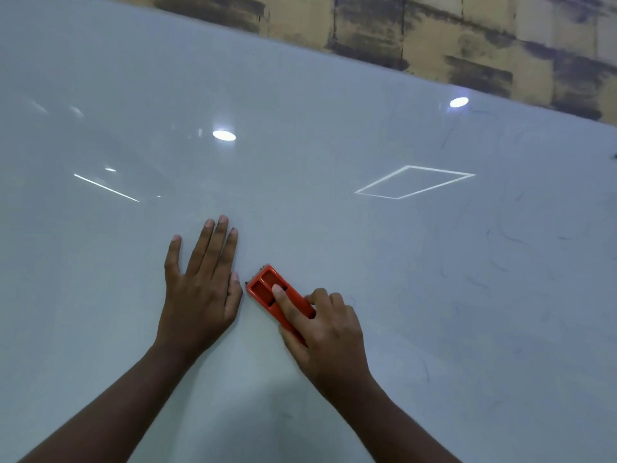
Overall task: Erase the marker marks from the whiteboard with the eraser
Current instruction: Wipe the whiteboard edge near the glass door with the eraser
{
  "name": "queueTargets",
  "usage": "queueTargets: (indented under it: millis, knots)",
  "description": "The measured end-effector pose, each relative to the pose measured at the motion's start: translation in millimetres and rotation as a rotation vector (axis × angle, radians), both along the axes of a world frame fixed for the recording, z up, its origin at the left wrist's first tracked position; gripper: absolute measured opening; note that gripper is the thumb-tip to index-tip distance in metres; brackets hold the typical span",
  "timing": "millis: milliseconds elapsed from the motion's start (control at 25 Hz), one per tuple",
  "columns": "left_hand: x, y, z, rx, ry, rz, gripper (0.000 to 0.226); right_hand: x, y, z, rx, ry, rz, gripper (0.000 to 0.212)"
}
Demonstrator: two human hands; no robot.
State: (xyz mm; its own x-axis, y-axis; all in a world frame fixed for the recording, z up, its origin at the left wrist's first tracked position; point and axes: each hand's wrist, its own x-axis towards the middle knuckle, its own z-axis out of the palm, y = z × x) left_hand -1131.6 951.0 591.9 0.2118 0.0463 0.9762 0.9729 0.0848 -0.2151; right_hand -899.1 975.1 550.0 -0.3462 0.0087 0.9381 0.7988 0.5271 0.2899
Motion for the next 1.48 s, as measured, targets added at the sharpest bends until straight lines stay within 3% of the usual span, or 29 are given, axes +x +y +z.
queueTargets:
  millis: [80,240,400,560,680,920,1120,1200,1320,1480]
  knots:
    - [1.4,-0.5,-5.8,-0.002,-0.004,0.004,0.067,11.2,1.5,9.4,-0.007,0.02,-0.019,0.059]
    - [3.2,-1.1,-19.2,-0.001,-0.014,0.003,0.067,60.3,15.3,23.5,-0.133,0.328,-0.052,0.062]
    - [5.0,-2.9,-29.7,-0.024,-0.026,-0.008,0.068,85.5,21.8,-8.6,-0.261,0.541,-0.039,0.07]
    - [8.2,-3.3,-41.5,-0.044,-0.044,-0.032,0.069,61.5,14.0,-37.3,-0.321,0.641,0.009,0.071]
    - [9.9,-3.6,-45.4,-0.052,-0.053,-0.037,0.07,29.1,0.0,-48.1,-0.285,0.533,0.049,0.065]
    - [9.2,-6.0,-61.5,-0.109,-0.049,-0.055,0.073,-12.4,-26.1,-141.2,-0.252,0.034,0.014,0.07]
    - [2.7,-9.7,-88.7,-0.141,-0.008,-0.046,0.072,-1.9,-32.2,-151.3,-0.304,-0.05,-0.074,0.073]
    - [0.9,-10.2,-101.0,-0.137,-0.002,-0.049,0.071,12.6,-27.1,-128.6,-0.315,0.069,-0.067,0.072]
    - [-0.3,-10.8,-116.5,-0.132,0.005,-0.043,0.069,50.5,-12.7,-99.1,-0.417,0.447,-0.063,0.075]
    - [-0.6,-11.5,-140.6,-0.147,-0.017,-0.052,0.069,83.2,-4.4,-107.4,-0.58,0.781,0.02,0.091]
